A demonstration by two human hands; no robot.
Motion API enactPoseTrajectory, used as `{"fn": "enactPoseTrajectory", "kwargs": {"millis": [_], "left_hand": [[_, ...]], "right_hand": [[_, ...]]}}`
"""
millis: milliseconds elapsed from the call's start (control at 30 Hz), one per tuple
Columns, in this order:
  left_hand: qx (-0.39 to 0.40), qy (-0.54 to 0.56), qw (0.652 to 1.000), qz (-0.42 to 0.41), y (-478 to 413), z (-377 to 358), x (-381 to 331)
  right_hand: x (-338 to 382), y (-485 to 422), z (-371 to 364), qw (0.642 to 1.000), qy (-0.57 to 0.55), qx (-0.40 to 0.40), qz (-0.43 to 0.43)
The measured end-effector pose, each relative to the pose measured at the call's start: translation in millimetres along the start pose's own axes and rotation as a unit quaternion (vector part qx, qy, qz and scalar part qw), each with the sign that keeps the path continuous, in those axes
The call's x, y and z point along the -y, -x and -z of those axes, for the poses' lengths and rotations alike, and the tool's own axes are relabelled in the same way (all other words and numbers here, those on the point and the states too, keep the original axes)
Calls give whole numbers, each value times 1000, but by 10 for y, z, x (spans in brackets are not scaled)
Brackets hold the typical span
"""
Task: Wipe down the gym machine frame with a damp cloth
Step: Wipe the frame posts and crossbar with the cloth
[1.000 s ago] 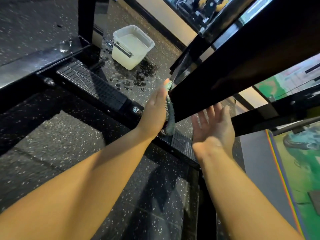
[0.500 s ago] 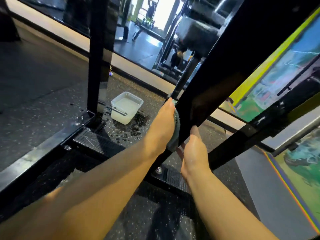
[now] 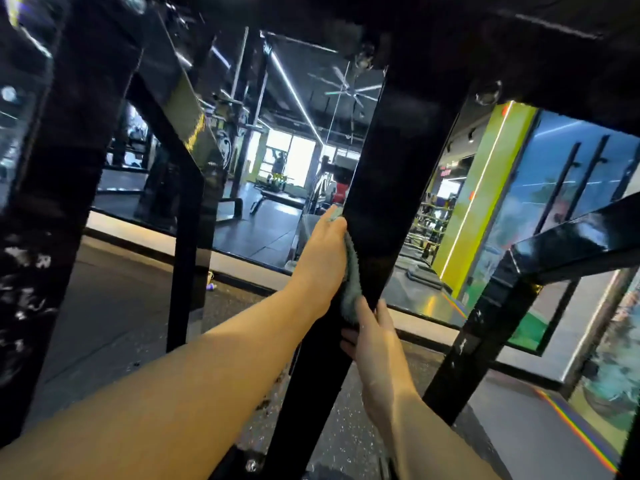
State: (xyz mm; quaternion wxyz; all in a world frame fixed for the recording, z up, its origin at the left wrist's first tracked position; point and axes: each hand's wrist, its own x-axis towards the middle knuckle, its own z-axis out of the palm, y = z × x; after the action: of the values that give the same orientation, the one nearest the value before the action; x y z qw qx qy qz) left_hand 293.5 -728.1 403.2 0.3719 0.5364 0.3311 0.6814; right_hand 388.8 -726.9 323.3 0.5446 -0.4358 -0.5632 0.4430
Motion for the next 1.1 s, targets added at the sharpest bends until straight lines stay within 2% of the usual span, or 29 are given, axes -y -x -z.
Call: {"fn": "enactPoseTrajectory", "kwargs": {"millis": [200, 300, 367, 467, 567, 633, 733, 800, 833, 867, 900, 967, 1000, 1033, 1100], "left_hand": [[-42, -109, 985, -126, -110, -195, -457], [-80, -214, 944, -238, -221, -290, -456], [-108, -330, 893, -287, -287, -330, -370], [-153, -491, 755, -407, -400, -312, -215], [-105, -578, 643, -491, -485, -287, -105], [-45, -595, 605, -528, -457, -211, 10], [62, -560, 620, -546, -287, 20, 333], [93, -553, 636, -530, -154, 151, 499], [97, -546, 655, -513, -110, 190, 525], [96, -526, 691, -486, -48, 206, 485], [86, -487, 752, -436, 37, 211, 394], [10, -355, 896, -265, 262, 227, 92], [-29, -274, 950, -146, 388, 293, -26], [-59, -205, 976, -49, 481, 410, -90], [-86, -87, 990, 67, 637, 662, -84]], "right_hand": [[331, -41, -55, 999, 20, -18, 20], [498, -2, -31, 997, 22, -13, 72], [601, 11, 12, 994, 11, -11, 107], [698, 2, 90, 991, -6, -29, 131], [734, -18, 176, 988, -33, -58, 141], [768, 6, 189, 986, -56, -60, 147], [772, 64, 154, 987, -70, -50, 133], [736, 117, 105, 990, -44, -45, 125], [709, 155, 72, 990, -24, -49, 129], [670, 204, 28, 988, -5, -63, 143], [627, 267, -23, 984, 7, -80, 162], [534, 390, -123, 979, 18, -81, 188], [488, 469, -231, 983, 16, -45, 180], [450, 548, -369, 987, 1, 5, 159], [384, 693, -627, 987, -47, 99, 119]]}}
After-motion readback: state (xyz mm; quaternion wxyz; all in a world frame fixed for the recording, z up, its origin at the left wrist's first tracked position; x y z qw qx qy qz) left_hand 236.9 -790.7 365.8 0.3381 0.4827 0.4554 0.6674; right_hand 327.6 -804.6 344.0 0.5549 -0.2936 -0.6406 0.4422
